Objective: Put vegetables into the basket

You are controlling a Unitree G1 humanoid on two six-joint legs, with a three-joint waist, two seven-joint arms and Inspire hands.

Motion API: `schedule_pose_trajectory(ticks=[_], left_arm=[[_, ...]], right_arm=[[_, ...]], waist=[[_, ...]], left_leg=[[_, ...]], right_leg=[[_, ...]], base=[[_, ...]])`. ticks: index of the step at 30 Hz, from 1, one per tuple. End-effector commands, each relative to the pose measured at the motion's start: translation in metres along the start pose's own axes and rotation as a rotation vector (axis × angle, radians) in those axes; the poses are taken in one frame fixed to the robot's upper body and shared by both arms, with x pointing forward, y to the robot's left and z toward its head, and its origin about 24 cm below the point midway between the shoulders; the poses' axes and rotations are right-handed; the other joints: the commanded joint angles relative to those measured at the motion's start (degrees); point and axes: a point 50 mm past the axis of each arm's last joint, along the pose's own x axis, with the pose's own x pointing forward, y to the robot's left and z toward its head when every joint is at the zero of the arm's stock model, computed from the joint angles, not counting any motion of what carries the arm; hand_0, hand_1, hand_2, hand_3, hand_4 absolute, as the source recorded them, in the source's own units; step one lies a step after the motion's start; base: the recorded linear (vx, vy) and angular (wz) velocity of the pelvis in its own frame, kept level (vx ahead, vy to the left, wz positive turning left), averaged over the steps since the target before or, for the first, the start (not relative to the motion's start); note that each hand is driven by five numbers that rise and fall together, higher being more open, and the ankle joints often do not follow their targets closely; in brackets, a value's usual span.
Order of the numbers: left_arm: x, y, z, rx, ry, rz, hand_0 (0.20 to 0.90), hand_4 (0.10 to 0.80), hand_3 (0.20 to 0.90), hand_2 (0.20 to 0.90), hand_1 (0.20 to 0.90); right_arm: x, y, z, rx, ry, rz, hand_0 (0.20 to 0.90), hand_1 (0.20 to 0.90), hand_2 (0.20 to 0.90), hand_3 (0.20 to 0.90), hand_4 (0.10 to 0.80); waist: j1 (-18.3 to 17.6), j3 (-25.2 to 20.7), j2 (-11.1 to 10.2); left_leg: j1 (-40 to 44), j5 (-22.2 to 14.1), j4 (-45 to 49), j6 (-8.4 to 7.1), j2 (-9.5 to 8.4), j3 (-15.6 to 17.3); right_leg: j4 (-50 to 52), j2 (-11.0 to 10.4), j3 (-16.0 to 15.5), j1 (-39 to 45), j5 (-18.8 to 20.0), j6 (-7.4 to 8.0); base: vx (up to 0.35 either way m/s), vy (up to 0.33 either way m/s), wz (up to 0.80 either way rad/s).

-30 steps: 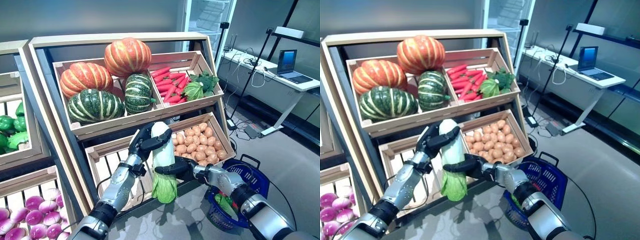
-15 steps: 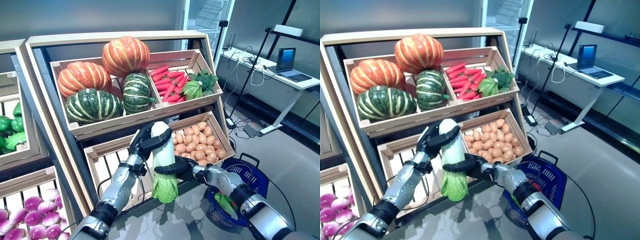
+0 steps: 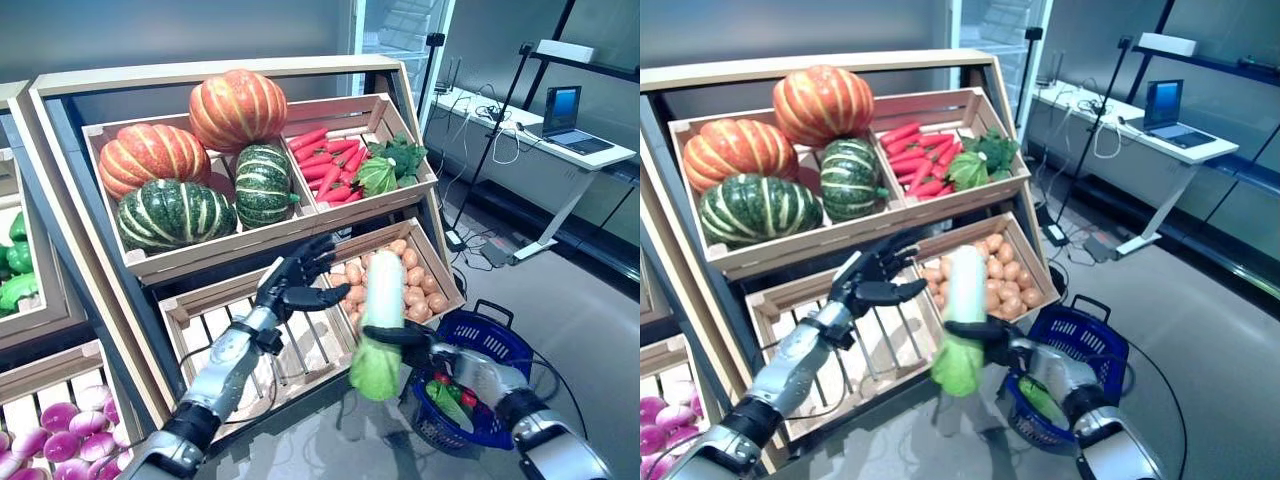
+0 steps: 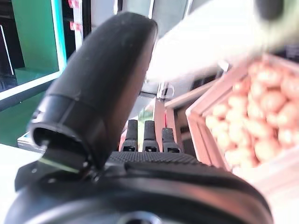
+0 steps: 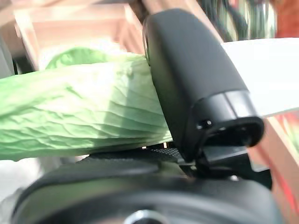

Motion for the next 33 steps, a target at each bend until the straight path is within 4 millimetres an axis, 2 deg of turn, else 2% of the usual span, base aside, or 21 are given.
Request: schedule_pose_trajectory(ticks=[1,4,9,11,12,14,16,19,22,26,29,33], left_arm=[[0.006,0.028,0.043,0.118,-0.157,0.055,0.9,0.8,0.9,0.9,0.9],[-0.001,0.039,0.038,0.146,-0.126,0.12,0.9,0.8,0.9,0.9,0.9],[-0.022,0.066,0.015,0.28,0.031,0.278,0.9,0.8,0.9,0.9,0.9],[-0.027,0.073,0.014,0.32,0.064,0.32,0.9,0.8,0.9,0.9,0.9],[-0.026,0.075,0.017,0.328,0.057,0.329,0.9,0.8,0.9,0.9,0.9],[-0.01,0.074,0.036,0.345,-0.011,0.332,0.9,0.8,0.9,0.9,0.9],[0.01,0.074,0.066,0.354,-0.111,0.332,0.9,0.8,0.9,0.9,0.9],[0.025,0.066,0.085,0.316,-0.197,0.334,0.9,0.8,0.9,0.9,0.9],[0.033,0.057,0.094,0.308,-0.262,0.319,0.9,0.8,0.9,0.9,0.9],[0.036,0.055,0.106,0.222,-0.328,0.327,0.9,0.8,0.9,0.9,0.9],[0.036,0.053,0.118,0.139,-0.407,0.334,0.9,0.8,0.9,0.9,0.9],[0.036,0.044,0.128,0.125,-0.483,0.297,0.9,0.8,0.9,0.9,0.9]], right_arm=[[-0.026,-0.031,0.06,-0.031,-0.284,-0.117,0.3,0.3,0.3,0.3,0.4],[-0.034,-0.042,0.062,-0.013,-0.321,-0.183,0.3,0.3,0.3,0.3,0.4],[-0.056,-0.07,0.066,0.001,-0.404,-0.403,0.3,0.3,0.3,0.3,0.4],[-0.063,-0.079,0.071,0.012,-0.431,-0.483,0.3,0.3,0.3,0.3,0.4],[-0.065,-0.08,0.076,0.018,-0.446,-0.506,0.3,0.3,0.3,0.3,0.4],[-0.067,-0.077,0.103,0.014,-0.525,-0.543,0.3,0.3,0.3,0.3,0.4],[-0.078,-0.074,0.138,0.01,-0.632,-0.564,0.3,0.3,0.3,0.3,0.4],[-0.086,-0.063,0.174,0.021,-0.751,-0.569,0.3,0.3,0.3,0.3,0.4],[-0.098,-0.057,0.201,0.026,-0.832,-0.589,0.3,0.3,0.3,0.3,0.4],[-0.118,-0.052,0.228,-0.001,-0.915,-0.655,0.3,0.3,0.3,0.3,0.4],[-0.134,-0.045,0.25,-0.015,-0.995,-0.683,0.3,0.3,0.3,0.3,0.4],[-0.146,-0.033,0.269,-0.047,-1.052,-0.698,0.3,0.3,0.3,0.3,0.4]], waist=[[0.72,-2.67,0.1],[0.61,-2.39,0.2],[0.45,-1.71,0.53],[0.33,-1.02,0.72],[0.27,-0.38,0.83],[0.38,3.15,1.19],[0.08,8.79,1.16],[-0.22,14.66,1.59],[-0.05,16.81,2.26],[0.21,18.69,3.1],[0.49,20.03,3.93],[0.54,21.62,4.99]], left_leg=[[1.58,-7.98,0.12,3.33,-2.79,2.05],[1.89,-7.96,0.12,3.33,-2.68,2.42],[2.9,-8.07,0.12,3.39,-2.27,3.15],[3.23,-7.82,0.12,3.25,-2.18,3.47],[3.09,-7.54,0.12,3.16,-2.21,3.42],[-2.58,-8.97,7.14,2.79,-2.01,2.15],[-12.8,-13.47,20.77,2.73,-1.56,-0.07],[-23.16,-18.02,32.68,3.85,-0.43,-0.6],[-31.76,-21.82,41.58,4.71,-0.65,-0.92],[-40.33,-25.28,51.02,5.32,-1.39,-1.88],[-45.91,-27.37,56.72,5.71,-1.78,-2.28],[-52.49,-29.8,63.66,6.03,-1.92,-2.75]], right_leg=[[0.39,-0.48,0.05,0.19,-3.51,-2.17],[0.39,-0.45,0.31,0.25,-3.53,-2.17],[0.39,-0.44,0.9,0.87,-3.85,-2.33],[0.39,-0.54,0.85,1.23,-3.76,-2.36],[0.6,-0.61,1.0,1.1,-3.85,-2.5],[9.35,-2.56,1.62,-5.27,-6.5,-2.56],[20.18,-5.12,3.66,-14.4,-9.43,-2.81],[33.45,-7.88,5.73,-25.13,-13.45,-3.97],[42.94,-9.67,7.11,-33.59,-16.8,-4.76],[52.99,-11.53,9.17,-42.33,-20.17,-5.63],[58.36,-12.11,10.26,-48.05,-21.92,-6.26],[64.37,-12.46,11.66,-54.82,-23.48,-6.98]], base=[[0.033,-0.009,-0.07],[0.048,-0.009,-0.07],[0.094,-0.014,-0.07],[0.091,-0.009,-0.12],[-0.04,-0.005,-0.07],[-0.266,-0.014,-0.07],[-0.533,-0.035,-0.03],[-0.413,-0.004,0.12],[-0.233,0.03,-0.04],[-0.133,0.01,-0.02],[-0.112,-0.023,0.16],[-0.093,-0.023,0.06]])
